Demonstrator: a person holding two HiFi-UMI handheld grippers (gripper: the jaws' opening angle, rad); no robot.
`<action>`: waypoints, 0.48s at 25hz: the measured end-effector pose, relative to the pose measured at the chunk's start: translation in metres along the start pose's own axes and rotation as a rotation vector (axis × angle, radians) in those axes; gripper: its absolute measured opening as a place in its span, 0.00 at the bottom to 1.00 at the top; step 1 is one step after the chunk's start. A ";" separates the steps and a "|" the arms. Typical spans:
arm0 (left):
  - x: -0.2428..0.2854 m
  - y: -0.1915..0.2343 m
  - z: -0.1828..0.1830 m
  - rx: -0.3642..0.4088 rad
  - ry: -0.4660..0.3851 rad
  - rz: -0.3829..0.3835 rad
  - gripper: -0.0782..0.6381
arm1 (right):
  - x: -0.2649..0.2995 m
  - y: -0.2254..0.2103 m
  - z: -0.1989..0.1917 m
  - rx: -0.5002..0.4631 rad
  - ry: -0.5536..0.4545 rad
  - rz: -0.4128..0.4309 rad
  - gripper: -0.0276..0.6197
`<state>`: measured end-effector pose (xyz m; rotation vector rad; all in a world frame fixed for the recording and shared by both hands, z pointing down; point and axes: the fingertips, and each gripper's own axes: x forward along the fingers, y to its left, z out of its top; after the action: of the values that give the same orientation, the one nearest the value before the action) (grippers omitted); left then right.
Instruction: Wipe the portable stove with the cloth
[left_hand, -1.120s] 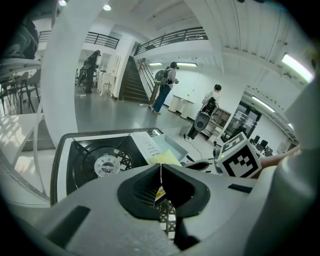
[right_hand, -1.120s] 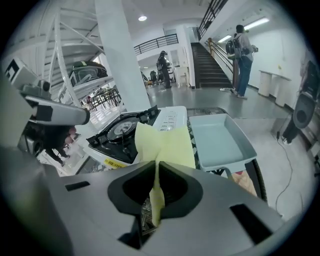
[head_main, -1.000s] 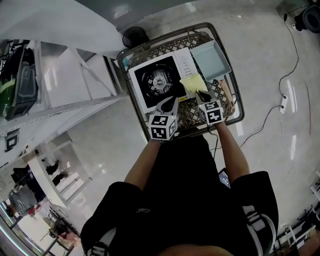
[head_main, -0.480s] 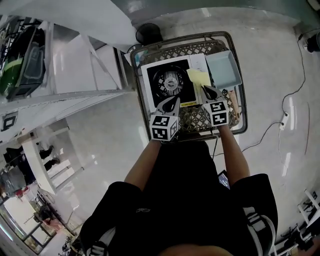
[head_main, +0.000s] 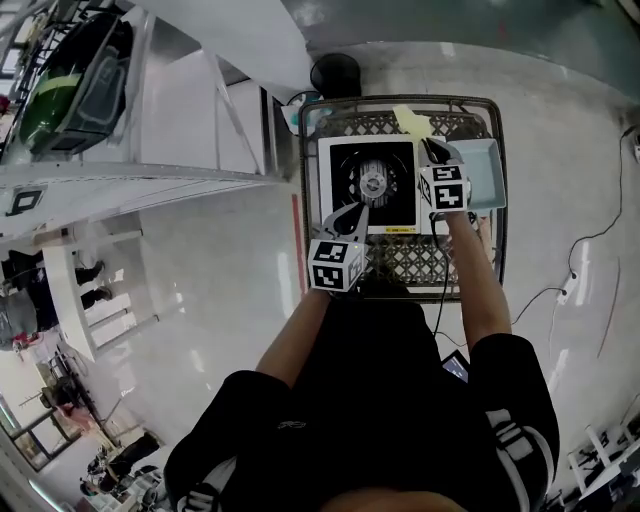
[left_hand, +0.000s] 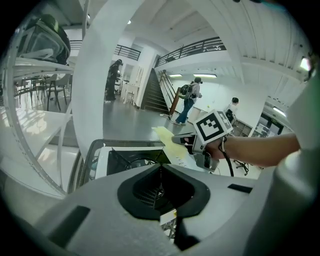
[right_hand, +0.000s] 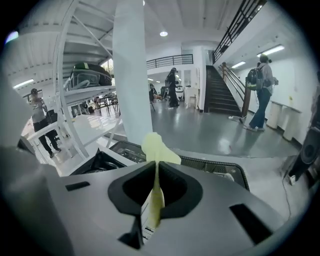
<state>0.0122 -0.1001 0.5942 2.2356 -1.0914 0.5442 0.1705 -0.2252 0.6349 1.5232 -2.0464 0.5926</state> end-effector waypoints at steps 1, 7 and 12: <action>-0.001 0.004 0.000 -0.007 -0.003 0.009 0.14 | 0.009 -0.001 -0.005 -0.002 0.028 0.001 0.08; -0.005 0.018 0.003 -0.022 -0.018 0.035 0.14 | 0.033 0.001 -0.044 0.063 0.153 0.009 0.08; -0.003 0.017 -0.004 -0.021 -0.006 0.031 0.14 | 0.033 0.004 -0.049 0.074 0.138 0.011 0.08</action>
<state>-0.0035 -0.1043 0.6006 2.2069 -1.1312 0.5373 0.1662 -0.2180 0.6939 1.4702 -1.9492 0.7645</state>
